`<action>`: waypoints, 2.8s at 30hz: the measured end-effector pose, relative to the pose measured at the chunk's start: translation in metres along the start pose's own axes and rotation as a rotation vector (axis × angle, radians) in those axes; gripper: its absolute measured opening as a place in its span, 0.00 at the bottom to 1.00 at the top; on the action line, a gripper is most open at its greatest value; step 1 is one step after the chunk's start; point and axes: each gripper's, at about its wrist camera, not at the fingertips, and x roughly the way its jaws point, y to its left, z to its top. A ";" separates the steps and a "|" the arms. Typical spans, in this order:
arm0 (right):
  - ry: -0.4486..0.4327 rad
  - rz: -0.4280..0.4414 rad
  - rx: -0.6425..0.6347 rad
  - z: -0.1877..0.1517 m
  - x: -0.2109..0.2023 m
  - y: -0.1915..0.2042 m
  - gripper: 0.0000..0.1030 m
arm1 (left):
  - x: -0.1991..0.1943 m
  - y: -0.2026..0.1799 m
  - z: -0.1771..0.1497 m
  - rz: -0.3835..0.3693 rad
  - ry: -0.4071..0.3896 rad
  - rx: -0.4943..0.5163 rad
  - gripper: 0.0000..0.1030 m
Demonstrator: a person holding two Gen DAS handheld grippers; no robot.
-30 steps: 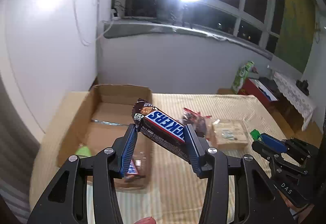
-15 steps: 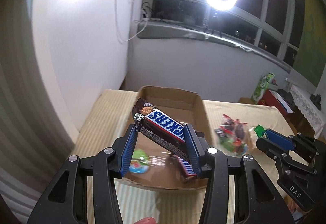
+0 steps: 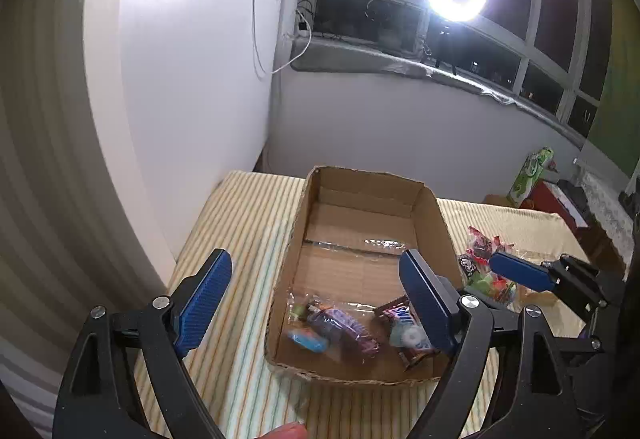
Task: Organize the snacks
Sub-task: 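Carry the Snickers and green packet into the box and open both grippers, then grasp the egg-shaped candy with the right gripper while the left grasps a green candy stick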
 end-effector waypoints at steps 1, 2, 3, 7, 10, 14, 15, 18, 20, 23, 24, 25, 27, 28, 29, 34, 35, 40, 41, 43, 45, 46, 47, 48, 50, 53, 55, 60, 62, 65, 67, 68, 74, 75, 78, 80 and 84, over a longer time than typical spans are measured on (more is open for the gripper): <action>-0.002 -0.011 0.004 -0.001 -0.002 -0.005 0.51 | 0.001 0.001 0.000 0.006 0.000 -0.006 0.83; -0.006 -0.031 0.019 -0.004 -0.007 -0.014 0.51 | 0.001 0.003 0.001 0.007 0.001 -0.008 0.83; -0.006 -0.044 0.030 -0.006 -0.008 -0.021 0.51 | 0.001 0.002 0.001 0.004 0.001 -0.010 0.83; 0.047 -0.113 0.119 -0.032 -0.013 -0.069 0.51 | 0.001 -0.012 0.003 -0.018 0.003 0.004 0.83; 0.108 -0.096 0.210 -0.057 -0.008 -0.102 0.51 | 0.000 -0.036 0.003 -0.066 0.009 0.028 0.83; 0.165 -0.048 0.215 -0.087 0.001 -0.114 0.51 | 0.003 -0.077 -0.003 -0.115 0.029 0.078 0.83; 0.169 -0.036 0.209 -0.091 0.006 -0.115 0.51 | 0.006 -0.088 -0.006 -0.132 0.040 0.089 0.83; 0.181 -0.006 0.227 -0.101 0.018 -0.129 0.51 | 0.013 -0.109 -0.015 -0.182 0.078 0.097 0.83; 0.173 0.056 0.256 -0.103 0.025 -0.142 0.51 | 0.016 -0.118 -0.022 -0.206 0.099 0.091 0.83; 0.175 0.094 0.265 -0.103 0.029 -0.158 0.50 | 0.024 -0.127 -0.031 -0.236 0.138 0.074 0.83; 0.176 0.104 0.264 -0.104 0.029 -0.161 0.50 | 0.026 -0.129 -0.033 -0.246 0.155 0.062 0.83; 0.178 0.111 0.264 -0.105 0.030 -0.163 0.49 | 0.030 -0.133 -0.035 -0.260 0.174 0.056 0.83; 0.181 0.112 0.266 -0.107 0.030 -0.166 0.48 | 0.032 -0.141 -0.037 -0.277 0.189 0.054 0.83; 0.183 0.107 0.261 -0.106 0.030 -0.163 0.48 | 0.035 -0.144 -0.038 -0.287 0.194 0.052 0.83; 0.185 0.092 0.246 -0.106 0.031 -0.160 0.48 | 0.036 -0.146 -0.038 -0.298 0.197 0.048 0.83; 0.216 0.089 0.229 -0.100 0.046 -0.159 0.41 | 0.057 -0.159 -0.039 -0.386 0.233 0.017 0.84; 0.220 0.108 0.237 -0.100 0.048 -0.162 0.27 | 0.060 -0.161 -0.039 -0.384 0.242 0.017 0.84; 0.222 0.143 0.272 -0.098 0.055 -0.174 0.22 | 0.094 -0.166 -0.031 -0.372 0.307 -0.046 0.84; 0.222 0.153 0.281 -0.099 0.056 -0.175 0.22 | 0.096 -0.167 -0.028 -0.366 0.300 -0.045 0.84; 0.213 0.154 0.264 -0.100 0.054 -0.172 0.22 | 0.103 -0.166 -0.023 -0.346 0.310 -0.066 0.84; 0.217 0.150 0.243 -0.101 0.050 -0.169 0.21 | 0.104 -0.166 -0.021 -0.324 0.321 -0.064 0.84; 0.218 0.130 0.224 -0.102 0.046 -0.165 0.21 | 0.103 -0.166 -0.022 -0.321 0.326 -0.060 0.84; 0.214 0.125 0.217 -0.103 0.042 -0.163 0.21 | 0.103 -0.165 -0.022 -0.316 0.328 -0.056 0.84; 0.212 0.123 0.218 -0.106 0.036 -0.164 0.21 | 0.102 -0.165 -0.023 -0.305 0.333 -0.051 0.84; 0.209 0.099 0.219 -0.113 0.025 -0.165 0.21 | 0.099 -0.166 -0.025 -0.288 0.339 -0.039 0.84; 0.215 0.078 0.229 -0.129 0.006 -0.169 0.21 | 0.097 -0.172 -0.030 -0.276 0.339 -0.018 0.84; 0.216 0.064 0.242 -0.137 -0.004 -0.171 0.21 | 0.093 -0.180 -0.033 -0.292 0.343 0.003 0.84; 0.200 0.042 0.282 -0.154 -0.025 -0.178 0.21 | 0.108 -0.198 -0.050 -0.236 0.339 0.073 0.82; 0.185 0.047 0.293 -0.157 -0.029 -0.179 0.21 | 0.120 -0.200 -0.060 -0.209 0.369 0.081 0.75; 0.174 0.061 0.294 -0.158 -0.032 -0.179 0.21 | 0.128 -0.197 -0.066 -0.181 0.362 0.078 0.57; 0.163 0.074 0.301 -0.160 -0.033 -0.183 0.21 | 0.132 -0.196 -0.065 -0.154 0.338 0.101 0.54; 0.160 0.078 0.304 -0.160 -0.033 -0.183 0.21 | 0.134 -0.196 -0.065 -0.147 0.336 0.110 0.50; 0.143 0.088 0.309 -0.162 -0.042 -0.178 0.21 | 0.130 -0.188 -0.060 -0.153 0.310 0.101 0.10; 0.139 0.087 0.312 -0.163 -0.043 -0.178 0.21 | 0.127 -0.185 -0.060 -0.153 0.303 0.101 0.09; 0.131 0.078 0.314 -0.162 -0.050 -0.179 0.21 | 0.119 -0.185 -0.061 -0.153 0.289 0.100 0.06; 0.125 0.070 0.314 -0.160 -0.055 -0.178 0.21 | 0.112 -0.186 -0.062 -0.155 0.278 0.110 0.06; 0.106 0.050 0.308 -0.153 -0.067 -0.177 0.21 | 0.093 -0.183 -0.063 -0.178 0.257 0.117 0.06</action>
